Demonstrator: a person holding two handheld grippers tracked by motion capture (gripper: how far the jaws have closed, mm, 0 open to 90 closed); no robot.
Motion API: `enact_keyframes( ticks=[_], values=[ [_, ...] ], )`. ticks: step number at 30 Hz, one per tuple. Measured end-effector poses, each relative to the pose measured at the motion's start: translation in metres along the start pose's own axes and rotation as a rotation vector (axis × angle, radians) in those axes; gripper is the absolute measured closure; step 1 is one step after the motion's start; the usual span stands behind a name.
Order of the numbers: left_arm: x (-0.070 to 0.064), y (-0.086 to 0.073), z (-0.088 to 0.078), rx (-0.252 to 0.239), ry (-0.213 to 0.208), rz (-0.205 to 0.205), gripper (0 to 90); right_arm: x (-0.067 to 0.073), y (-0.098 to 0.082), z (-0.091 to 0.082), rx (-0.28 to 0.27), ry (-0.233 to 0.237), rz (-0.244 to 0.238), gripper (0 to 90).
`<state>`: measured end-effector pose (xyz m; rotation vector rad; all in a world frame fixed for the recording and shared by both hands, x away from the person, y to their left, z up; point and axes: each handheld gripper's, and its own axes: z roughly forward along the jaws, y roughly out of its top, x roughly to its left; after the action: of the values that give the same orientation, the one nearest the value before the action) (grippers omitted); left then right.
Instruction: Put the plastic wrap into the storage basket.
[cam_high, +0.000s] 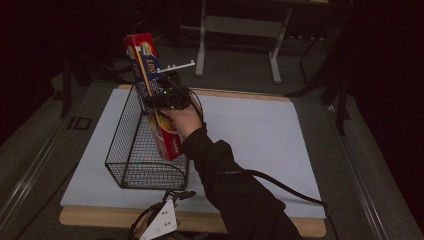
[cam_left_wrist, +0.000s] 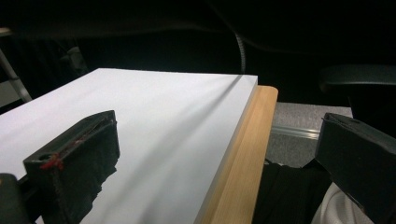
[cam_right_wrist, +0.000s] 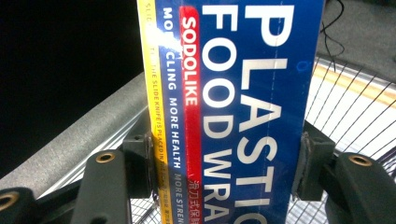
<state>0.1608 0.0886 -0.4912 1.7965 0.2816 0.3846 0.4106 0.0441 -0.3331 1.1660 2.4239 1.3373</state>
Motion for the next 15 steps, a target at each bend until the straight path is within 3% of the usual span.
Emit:
enact_keyframes(
  ticks=[11,15],
  values=[
    [-0.003,-0.003,0.006,0.017,-0.039,0.008,0.2,0.000,-0.024,0.039,0.090,-0.038,0.016,38.8],
    [-0.002,-0.004,0.007,0.027,-0.068,0.019,0.2,-0.001,-0.032,0.052,0.122,-0.063,0.002,38.8]
  ],
)
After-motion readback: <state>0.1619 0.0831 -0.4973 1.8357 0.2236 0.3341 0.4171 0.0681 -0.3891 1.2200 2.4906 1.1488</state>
